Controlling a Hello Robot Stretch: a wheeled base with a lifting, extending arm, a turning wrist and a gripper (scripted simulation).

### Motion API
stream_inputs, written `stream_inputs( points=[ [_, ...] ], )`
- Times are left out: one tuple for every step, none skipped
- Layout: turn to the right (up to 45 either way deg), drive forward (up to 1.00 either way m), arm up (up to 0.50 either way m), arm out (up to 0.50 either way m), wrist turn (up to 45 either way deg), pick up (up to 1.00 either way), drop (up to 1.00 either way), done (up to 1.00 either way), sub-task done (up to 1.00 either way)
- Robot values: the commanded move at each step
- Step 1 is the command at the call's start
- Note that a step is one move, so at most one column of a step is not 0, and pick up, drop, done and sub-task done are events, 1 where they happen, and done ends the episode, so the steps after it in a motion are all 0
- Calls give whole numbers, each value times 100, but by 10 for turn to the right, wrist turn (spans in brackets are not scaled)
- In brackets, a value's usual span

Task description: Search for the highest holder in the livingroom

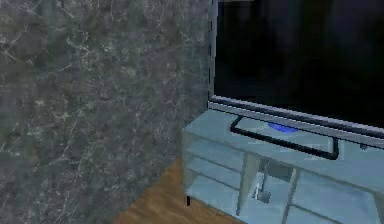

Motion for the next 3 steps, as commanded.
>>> stream_inputs(
  points=[
    [450,0,0,0,0,0,0,0,0],
    [90,0,0,0,0,0,0,0,0],
    [0,40,0,0,0,0,0,0,0]
  ],
)
